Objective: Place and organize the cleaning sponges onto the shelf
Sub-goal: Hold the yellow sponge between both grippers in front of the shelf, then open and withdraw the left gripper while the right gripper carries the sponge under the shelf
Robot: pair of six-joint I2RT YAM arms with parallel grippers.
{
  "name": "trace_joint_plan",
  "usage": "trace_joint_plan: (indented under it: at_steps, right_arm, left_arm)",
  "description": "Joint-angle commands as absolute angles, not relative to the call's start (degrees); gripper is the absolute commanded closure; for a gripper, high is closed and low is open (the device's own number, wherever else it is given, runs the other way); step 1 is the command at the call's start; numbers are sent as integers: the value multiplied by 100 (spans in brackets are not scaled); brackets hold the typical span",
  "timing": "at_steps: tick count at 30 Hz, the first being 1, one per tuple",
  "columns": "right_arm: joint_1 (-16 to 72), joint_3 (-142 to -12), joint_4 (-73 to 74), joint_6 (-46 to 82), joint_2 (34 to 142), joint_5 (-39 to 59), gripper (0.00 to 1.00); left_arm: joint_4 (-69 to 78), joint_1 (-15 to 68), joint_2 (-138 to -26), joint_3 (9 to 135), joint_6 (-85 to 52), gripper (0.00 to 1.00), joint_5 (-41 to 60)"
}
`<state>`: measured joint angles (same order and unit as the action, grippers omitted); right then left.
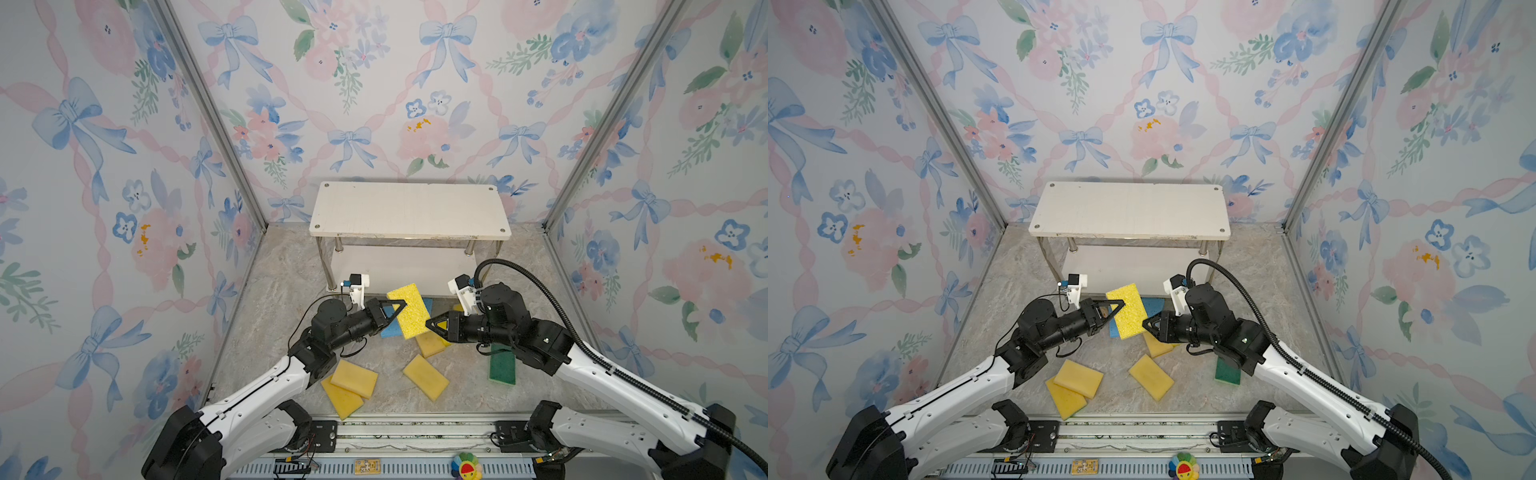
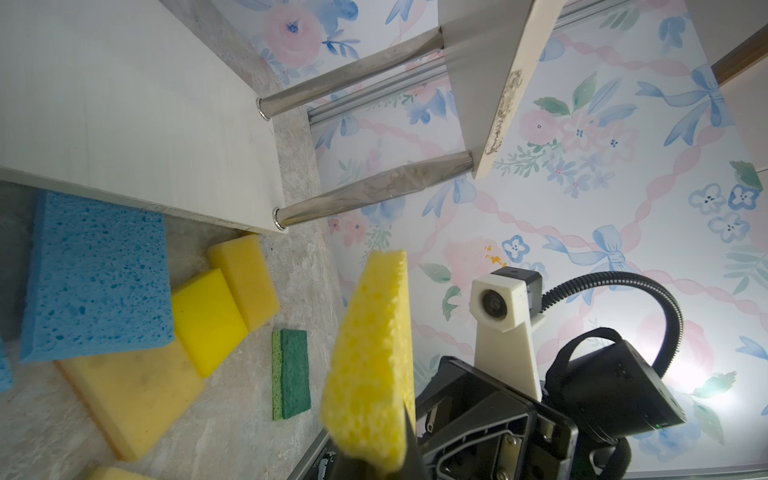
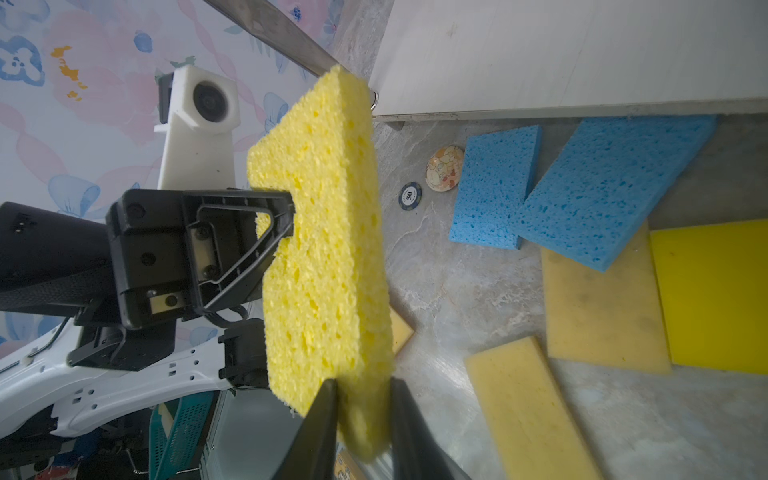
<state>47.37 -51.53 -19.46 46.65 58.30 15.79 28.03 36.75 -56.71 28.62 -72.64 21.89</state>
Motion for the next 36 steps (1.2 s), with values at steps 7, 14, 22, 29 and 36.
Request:
trace_joint_plan:
  at_steps: [7,14,22,29,36]
  right_arm:
    - [4897,-5346,-1984,4679,5884,1290,96]
    - [5021,-4839,-1996,5480,5472,163,100]
    - [5763,-4361,-245,6346,6170,-814,100]
    - [5985,-5019,926,6568,7694,-927,100]
    - [5986,-5662,1803,6937,8956,-1335,100]
  left_arm:
    - [2520,3668,-5656,3059,-7009,76,2259]
    - [-365,3541,-4622,3866,-5549,34,895]
    - [-1728,3287,-3538,4201,-4998,10,74]
    - [-2532,3159,-2813,4318,-4819,2,-674]
    - [-2836,3149,-2268,4377,-4954,2,-1174]
